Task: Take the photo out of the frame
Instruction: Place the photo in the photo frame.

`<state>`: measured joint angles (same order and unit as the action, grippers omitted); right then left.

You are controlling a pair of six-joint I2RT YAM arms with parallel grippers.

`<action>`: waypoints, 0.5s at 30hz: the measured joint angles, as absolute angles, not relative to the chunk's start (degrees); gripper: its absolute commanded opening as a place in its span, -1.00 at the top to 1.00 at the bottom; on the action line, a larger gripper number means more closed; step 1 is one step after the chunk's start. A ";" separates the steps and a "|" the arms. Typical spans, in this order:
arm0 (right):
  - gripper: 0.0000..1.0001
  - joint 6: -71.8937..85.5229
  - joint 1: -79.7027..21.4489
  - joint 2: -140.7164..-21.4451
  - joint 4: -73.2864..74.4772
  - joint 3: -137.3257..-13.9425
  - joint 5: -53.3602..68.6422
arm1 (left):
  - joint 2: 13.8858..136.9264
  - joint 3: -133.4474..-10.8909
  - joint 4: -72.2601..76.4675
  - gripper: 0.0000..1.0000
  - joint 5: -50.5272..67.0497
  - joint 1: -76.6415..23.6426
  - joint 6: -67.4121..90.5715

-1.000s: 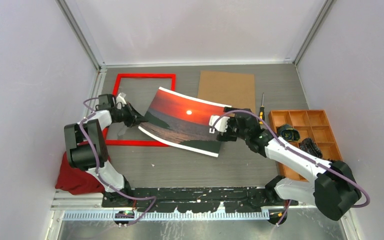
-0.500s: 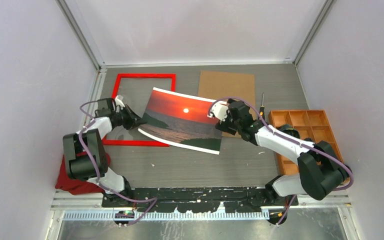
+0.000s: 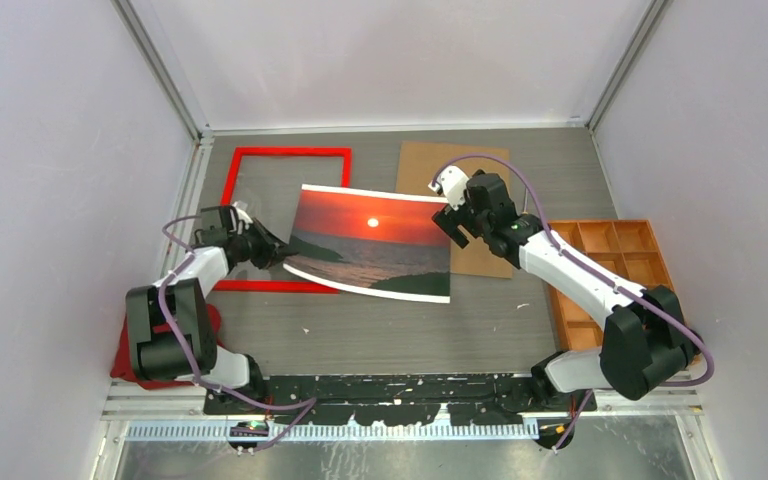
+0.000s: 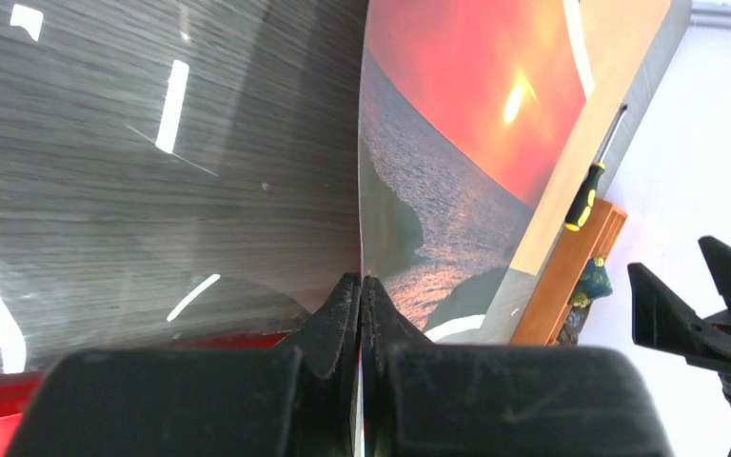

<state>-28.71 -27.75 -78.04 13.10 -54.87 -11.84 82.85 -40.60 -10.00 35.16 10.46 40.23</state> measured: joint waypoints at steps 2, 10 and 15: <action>-1.00 -28.14 -27.75 -78.04 13.67 -54.87 -11.68 | 82.28 -40.32 -9.82 0.99 35.07 9.13 40.88; -1.00 -27.44 -27.75 -78.04 13.80 -54.78 -11.70 | 80.16 -38.30 -9.37 -0.89 34.46 7.94 43.24; -1.00 -27.42 -27.75 -78.04 13.78 -54.76 -11.75 | 79.50 -38.15 -9.17 -1.00 34.52 7.94 44.31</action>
